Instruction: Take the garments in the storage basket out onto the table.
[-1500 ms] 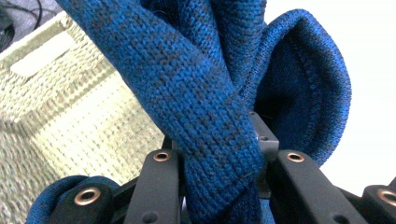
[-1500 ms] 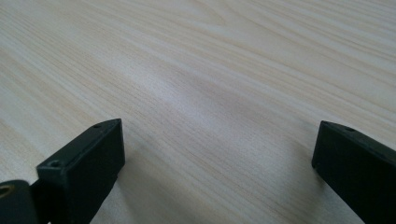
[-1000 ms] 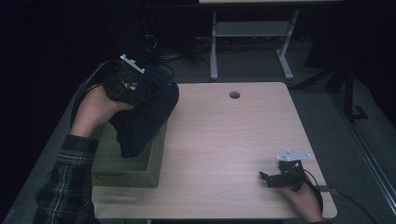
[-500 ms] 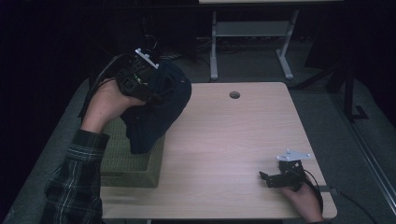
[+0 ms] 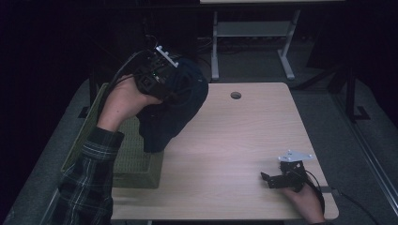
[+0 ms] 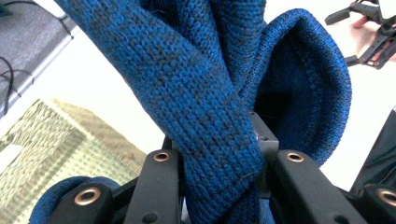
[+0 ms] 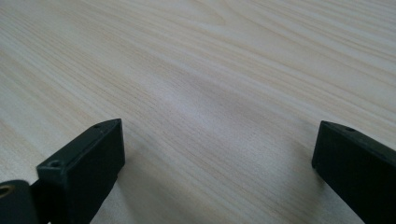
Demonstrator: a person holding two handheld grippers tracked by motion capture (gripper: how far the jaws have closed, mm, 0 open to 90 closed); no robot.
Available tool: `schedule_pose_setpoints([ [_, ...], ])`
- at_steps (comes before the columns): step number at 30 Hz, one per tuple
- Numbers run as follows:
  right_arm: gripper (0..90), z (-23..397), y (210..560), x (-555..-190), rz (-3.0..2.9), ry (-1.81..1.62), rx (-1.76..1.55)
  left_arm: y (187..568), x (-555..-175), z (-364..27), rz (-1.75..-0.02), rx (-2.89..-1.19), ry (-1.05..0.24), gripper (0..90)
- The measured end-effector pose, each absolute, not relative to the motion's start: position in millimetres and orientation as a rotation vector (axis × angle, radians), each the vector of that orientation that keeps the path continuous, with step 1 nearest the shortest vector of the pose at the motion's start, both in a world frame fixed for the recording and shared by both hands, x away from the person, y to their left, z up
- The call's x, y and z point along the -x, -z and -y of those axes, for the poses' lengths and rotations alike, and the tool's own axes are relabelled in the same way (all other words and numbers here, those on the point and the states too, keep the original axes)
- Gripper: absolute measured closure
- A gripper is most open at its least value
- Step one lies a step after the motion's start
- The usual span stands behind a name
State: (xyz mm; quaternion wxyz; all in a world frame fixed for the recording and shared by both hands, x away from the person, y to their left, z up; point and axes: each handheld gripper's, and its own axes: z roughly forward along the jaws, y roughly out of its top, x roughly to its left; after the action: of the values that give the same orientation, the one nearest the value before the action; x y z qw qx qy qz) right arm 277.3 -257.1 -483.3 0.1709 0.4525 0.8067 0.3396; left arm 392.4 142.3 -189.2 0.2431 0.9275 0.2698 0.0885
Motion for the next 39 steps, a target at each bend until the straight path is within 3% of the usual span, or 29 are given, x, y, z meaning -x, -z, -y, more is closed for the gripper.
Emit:
schedule_pose_setpoints([
  [15, 2.1, 256.7, 483.1, -277.0, -2.293, -0.968, -1.288, 210.1, -390.8, -92.3, -0.642, -2.584, -0.177, 70.4],
  [39, 2.0, 258.0, 483.2, -277.4, -2.324, -0.983, -1.24, 302.4, -380.1, -35.1, -0.648, -2.579, 0.007, 70.1],
])
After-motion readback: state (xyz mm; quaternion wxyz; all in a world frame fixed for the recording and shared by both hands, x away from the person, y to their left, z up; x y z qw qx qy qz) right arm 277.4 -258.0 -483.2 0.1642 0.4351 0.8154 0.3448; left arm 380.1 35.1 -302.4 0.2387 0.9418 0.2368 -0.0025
